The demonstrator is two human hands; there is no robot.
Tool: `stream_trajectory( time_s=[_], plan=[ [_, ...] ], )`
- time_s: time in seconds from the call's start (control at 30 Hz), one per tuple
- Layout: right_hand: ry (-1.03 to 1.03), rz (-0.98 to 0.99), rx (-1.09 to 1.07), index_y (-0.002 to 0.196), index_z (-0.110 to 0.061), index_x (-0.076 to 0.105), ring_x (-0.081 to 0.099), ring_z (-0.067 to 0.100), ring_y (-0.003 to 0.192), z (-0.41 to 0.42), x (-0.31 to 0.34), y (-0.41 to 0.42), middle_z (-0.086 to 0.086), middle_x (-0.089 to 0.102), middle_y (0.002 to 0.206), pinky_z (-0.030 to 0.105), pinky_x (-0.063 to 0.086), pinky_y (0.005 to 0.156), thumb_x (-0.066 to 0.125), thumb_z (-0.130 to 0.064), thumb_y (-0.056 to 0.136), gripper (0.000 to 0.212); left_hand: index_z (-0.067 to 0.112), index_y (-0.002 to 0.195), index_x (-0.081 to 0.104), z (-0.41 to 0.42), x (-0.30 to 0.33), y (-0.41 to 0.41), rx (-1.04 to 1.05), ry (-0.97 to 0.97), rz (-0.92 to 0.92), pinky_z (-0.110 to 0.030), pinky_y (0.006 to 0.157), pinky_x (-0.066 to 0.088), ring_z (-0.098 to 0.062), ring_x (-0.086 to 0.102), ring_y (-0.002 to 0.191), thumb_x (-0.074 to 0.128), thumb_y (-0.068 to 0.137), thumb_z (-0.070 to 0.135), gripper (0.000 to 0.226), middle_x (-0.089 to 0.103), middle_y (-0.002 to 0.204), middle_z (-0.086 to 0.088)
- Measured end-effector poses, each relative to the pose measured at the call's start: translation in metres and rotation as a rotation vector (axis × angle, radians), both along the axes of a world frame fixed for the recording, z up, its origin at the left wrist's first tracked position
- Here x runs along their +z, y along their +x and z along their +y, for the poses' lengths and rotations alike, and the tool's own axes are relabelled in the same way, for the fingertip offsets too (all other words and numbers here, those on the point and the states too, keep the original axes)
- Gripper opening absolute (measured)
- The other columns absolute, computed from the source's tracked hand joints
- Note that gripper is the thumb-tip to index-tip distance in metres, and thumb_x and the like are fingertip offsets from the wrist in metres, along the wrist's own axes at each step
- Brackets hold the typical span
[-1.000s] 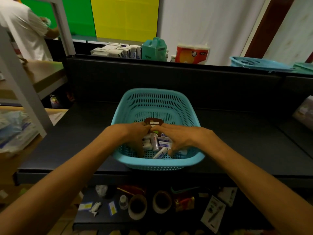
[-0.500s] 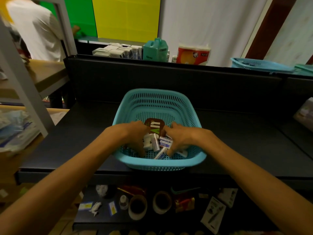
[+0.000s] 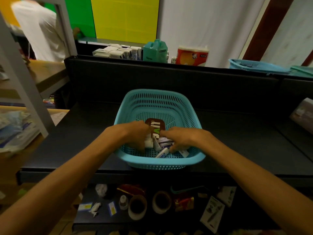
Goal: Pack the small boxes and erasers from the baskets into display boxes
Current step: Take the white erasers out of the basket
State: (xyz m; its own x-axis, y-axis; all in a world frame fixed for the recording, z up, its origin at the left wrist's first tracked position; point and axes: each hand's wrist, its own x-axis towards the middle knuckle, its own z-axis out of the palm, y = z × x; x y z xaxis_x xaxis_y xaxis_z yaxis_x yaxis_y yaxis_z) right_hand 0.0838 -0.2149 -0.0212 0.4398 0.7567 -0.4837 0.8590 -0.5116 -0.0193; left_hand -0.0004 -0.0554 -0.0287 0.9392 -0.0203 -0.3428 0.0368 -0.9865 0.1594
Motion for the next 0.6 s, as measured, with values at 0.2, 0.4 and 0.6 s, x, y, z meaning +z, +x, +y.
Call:
stream_trajectory(
  time_s=[0.2, 0.4, 0.6],
  plan=[
    [0.02, 0.001, 0.006, 0.143, -0.029, 0.03, 0.05, 0.02, 0.105, -0.002, 0.003, -0.003, 0.003, 0.049, 0.126, 0.035, 0.044, 0.084, 0.065, -0.029, 0.088, 0.065, 0.039, 0.139, 0.027, -0.002, 0.005, -0.006, -0.029, -0.019, 0.002, -0.036, 0.082, 0.053, -0.015, 0.056, 0.083, 0.078, 0.071, 0.024, 0.087, 0.049, 0.086, 0.01],
    [0.022, -0.008, 0.027, 0.14, -0.029, 0.035, 0.049, 0.017, 0.098, -0.003, 0.004, -0.003, 0.002, 0.051, 0.123, 0.032, 0.041, 0.079, 0.062, -0.031, 0.09, 0.058, 0.044, 0.142, 0.021, -0.005, 0.008, -0.008, -0.051, -0.029, -0.005, -0.03, 0.077, 0.05, -0.01, 0.053, 0.074, 0.078, 0.072, 0.023, 0.093, 0.046, 0.081, 0.013],
    [0.135, 0.029, 0.001, 0.132, -0.037, 0.041, 0.054, 0.016, 0.102, -0.013, 0.012, -0.001, -0.003, 0.054, 0.116, 0.032, 0.046, 0.082, 0.061, -0.029, 0.09, 0.048, 0.045, 0.142, 0.021, -0.002, 0.005, -0.005, -0.065, -0.019, -0.012, -0.033, 0.079, 0.05, -0.011, 0.053, 0.077, 0.078, 0.071, 0.026, 0.094, 0.049, 0.083, 0.013]
  ],
)
